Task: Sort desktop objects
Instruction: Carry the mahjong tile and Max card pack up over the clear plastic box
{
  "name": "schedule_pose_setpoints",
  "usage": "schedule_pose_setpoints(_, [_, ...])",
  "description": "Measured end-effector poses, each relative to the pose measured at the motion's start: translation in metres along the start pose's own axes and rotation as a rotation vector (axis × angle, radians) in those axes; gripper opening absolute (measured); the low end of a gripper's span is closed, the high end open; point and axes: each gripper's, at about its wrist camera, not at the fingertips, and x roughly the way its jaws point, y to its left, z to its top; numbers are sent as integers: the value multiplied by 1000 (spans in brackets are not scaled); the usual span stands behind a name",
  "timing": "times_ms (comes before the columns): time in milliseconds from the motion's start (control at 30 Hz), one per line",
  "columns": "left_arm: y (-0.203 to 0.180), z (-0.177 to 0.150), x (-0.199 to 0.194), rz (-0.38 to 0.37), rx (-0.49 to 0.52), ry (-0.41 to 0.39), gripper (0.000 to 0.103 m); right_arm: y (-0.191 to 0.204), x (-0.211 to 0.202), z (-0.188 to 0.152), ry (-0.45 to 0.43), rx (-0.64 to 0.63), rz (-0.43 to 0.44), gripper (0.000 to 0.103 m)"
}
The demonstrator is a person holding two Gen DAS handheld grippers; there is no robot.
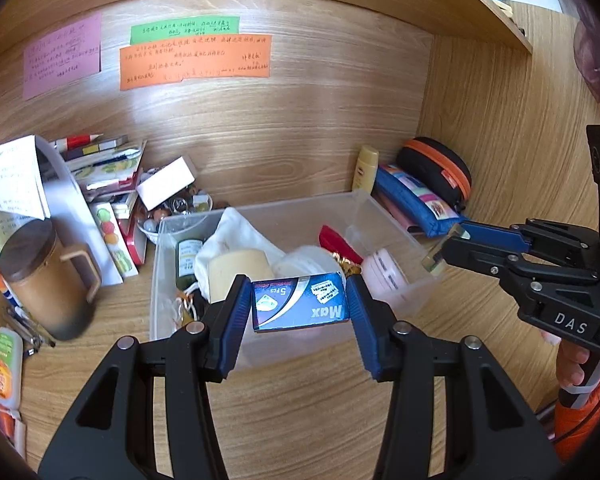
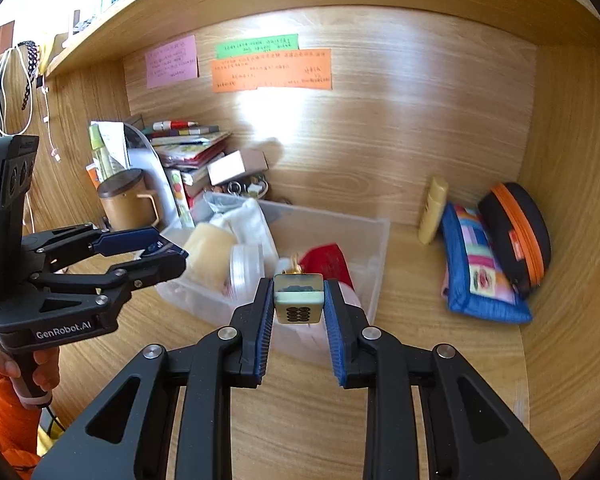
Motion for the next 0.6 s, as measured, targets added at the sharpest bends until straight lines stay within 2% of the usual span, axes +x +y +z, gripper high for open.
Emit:
schedule_pose_setpoints(300, [2,21,12,-3,-4,0,48,-3,14,22,-12,-14,25,22])
schedule_pose_setpoints(400, [5,28,19,-52,-18,11,48,-10,21,27,-11,-7,25,22])
schedule_pose_setpoints(600, [7,43,36,-70,-24,27,48,-25,37,37,0,8,17,22])
